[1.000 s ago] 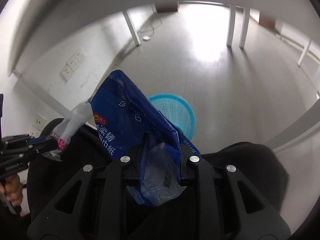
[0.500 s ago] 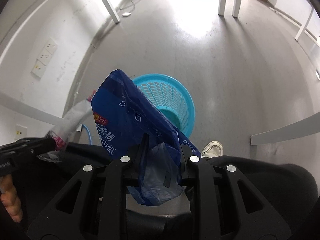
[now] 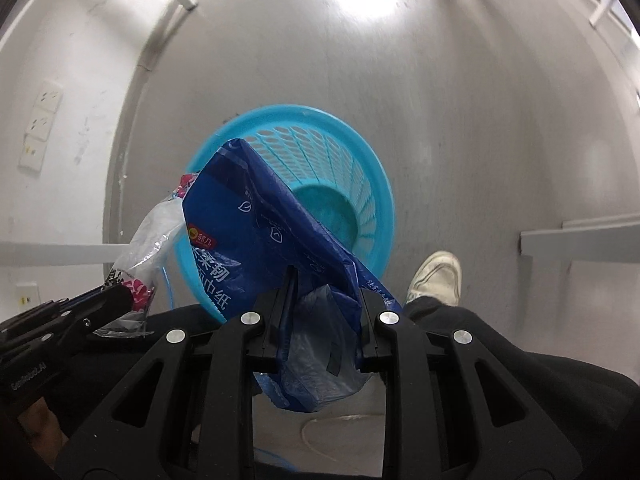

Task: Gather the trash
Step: 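Carry the bottle and blue package down over the blue wastebasket with both tools, then open both tools to drop the bottle and blue package into the wastebasket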

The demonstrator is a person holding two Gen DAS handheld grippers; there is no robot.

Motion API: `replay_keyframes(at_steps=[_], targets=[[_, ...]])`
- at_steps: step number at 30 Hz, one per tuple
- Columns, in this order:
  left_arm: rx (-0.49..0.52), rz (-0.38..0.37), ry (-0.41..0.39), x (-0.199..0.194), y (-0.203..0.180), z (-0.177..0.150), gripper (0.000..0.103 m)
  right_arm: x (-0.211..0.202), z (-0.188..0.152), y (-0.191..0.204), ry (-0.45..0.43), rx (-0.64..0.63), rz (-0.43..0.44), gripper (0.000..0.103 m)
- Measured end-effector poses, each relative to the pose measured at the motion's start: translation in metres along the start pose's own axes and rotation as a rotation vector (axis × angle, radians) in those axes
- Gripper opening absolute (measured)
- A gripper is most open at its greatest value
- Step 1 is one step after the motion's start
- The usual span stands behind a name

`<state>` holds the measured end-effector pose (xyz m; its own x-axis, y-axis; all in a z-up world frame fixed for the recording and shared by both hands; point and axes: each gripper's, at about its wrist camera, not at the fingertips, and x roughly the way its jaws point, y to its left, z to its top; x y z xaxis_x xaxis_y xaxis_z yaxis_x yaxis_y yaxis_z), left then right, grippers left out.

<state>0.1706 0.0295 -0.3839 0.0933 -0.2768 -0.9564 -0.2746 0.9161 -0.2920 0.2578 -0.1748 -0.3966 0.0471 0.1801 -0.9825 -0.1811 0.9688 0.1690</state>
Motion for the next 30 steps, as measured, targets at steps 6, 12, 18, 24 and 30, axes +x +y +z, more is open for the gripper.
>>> replay_keyframes(at_steps=[6, 12, 18, 24, 30], targets=[[0.003, 0.018, 0.04, 0.017, -0.001, 0.019, 0.015, 0.029, 0.013, -0.008, 0.051, 0.054, -0.008, 0.021], [-0.042, 0.001, 0.056, 0.021, 0.003, 0.033, 0.015, 0.049, 0.026, -0.011, 0.081, 0.113, 0.015, 0.021], [-0.059, -0.011, 0.028, 0.02, 0.006, 0.041, 0.056, 0.052, 0.033, -0.006, 0.053, 0.109, 0.04, 0.026], [-0.117, 0.004, -0.029, 0.007, 0.014, 0.041, 0.055, 0.053, 0.031, -0.007, 0.081, 0.135, 0.085, 0.035], [-0.106, 0.015, -0.053, -0.007, 0.014, 0.027, 0.055, 0.038, 0.016, 0.005, 0.089, 0.091, 0.081, 0.037]])
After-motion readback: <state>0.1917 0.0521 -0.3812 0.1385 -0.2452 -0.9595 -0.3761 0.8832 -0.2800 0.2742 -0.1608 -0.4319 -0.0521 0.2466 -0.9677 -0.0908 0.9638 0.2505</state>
